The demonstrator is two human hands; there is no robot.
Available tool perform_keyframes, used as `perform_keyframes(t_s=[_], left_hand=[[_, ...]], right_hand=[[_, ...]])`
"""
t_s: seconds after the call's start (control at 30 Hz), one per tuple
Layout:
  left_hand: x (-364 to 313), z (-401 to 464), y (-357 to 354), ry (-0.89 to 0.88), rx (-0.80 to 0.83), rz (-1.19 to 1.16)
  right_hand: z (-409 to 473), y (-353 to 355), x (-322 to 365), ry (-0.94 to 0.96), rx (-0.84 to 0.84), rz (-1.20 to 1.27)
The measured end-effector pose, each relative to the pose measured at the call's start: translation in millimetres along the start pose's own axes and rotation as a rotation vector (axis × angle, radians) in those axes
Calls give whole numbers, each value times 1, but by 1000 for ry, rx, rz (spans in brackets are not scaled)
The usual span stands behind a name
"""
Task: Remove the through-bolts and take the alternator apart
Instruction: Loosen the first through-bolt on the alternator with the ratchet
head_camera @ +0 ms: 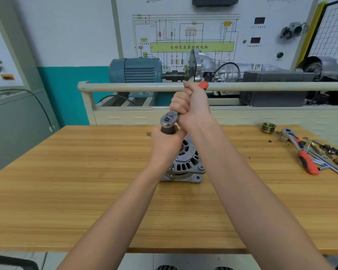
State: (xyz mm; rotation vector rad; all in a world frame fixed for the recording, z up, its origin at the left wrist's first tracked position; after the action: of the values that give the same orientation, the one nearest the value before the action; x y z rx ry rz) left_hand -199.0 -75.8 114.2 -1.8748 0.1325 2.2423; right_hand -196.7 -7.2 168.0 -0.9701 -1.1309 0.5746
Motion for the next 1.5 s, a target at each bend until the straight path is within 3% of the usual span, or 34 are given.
perform_keyframes(t_s=[0.07, 0.17, 0.23, 0.3, 0.4, 0.43, 0.5, 0.63, 0.7, 0.77, 0.87, 0.9, 1.0, 1.1, 1.17, 1.23, 1.37, 1.43, 1.5], left_hand=[[0, -4, -7, -65, 120, 124], [-4, -18, -22, -129, 554, 357], [-4, -20, -22, -118, 649, 396], [-5, -11, -16, -102, 507, 309], [-1, -1, 0, -24, 96, 21], [1, -1, 3, -7, 31, -30], [3, -2, 1, -43, 69, 47], [-3, -13, -14, -138, 519, 363], [-4, -16, -17, -121, 601, 372], [-4, -10, -14, -109, 461, 275], [-1, -3, 1, -66, 63, 7], [0, -4, 3, -66, 0, -65], [1, -6, 0, -131, 65, 21], [-3, -10, -10, -131, 396, 250], [-4, -11, -11, -90, 539, 293], [-5, -7, -9, -76, 469, 254], [-3, -1, 0, -66, 54, -33], [-1, -3, -2, -81, 25, -36], [-2, -3, -7, -111, 165, 108]], right_hand=[[-4, -4, -4, -147, 111, -57], [-15, -9, -17, -398, 314, -165], [-18, -10, -21, -429, 331, -193], [-12, -9, -18, -323, 232, -126], [-2, -2, -5, -41, 43, -22], [-1, -1, -2, -3, 25, -20], [-4, -4, -4, -61, 79, -50], [-13, -11, -18, -355, 278, -162], [-15, -13, -22, -404, 297, -195], [-12, -13, -20, -325, 227, -153], [-4, -5, -7, -21, 55, -63], [-4, -3, -4, 41, 30, -57], [-5, -3, -5, -35, 91, -80], [-9, -10, -16, -297, 230, -107], [-10, -11, -21, -353, 248, -129], [-7, -11, -20, -287, 185, -111], [0, -2, -3, 12, 2, -30], [-1, 0, 1, 15, 14, -26], [-4, -3, -3, -118, 108, -45]])
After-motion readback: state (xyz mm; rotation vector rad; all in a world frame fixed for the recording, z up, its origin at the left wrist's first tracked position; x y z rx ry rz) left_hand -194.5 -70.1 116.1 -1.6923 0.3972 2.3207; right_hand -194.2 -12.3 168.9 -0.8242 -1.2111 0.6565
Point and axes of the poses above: each hand's wrist, its own z-axis towards the middle knuckle, its own y-axis out of the back of the hand, x = y × z, the point moved 7 cm from there along z, towards the middle knuckle, and after that the axes turned 11 degrees about y, right-handed, at the moved point
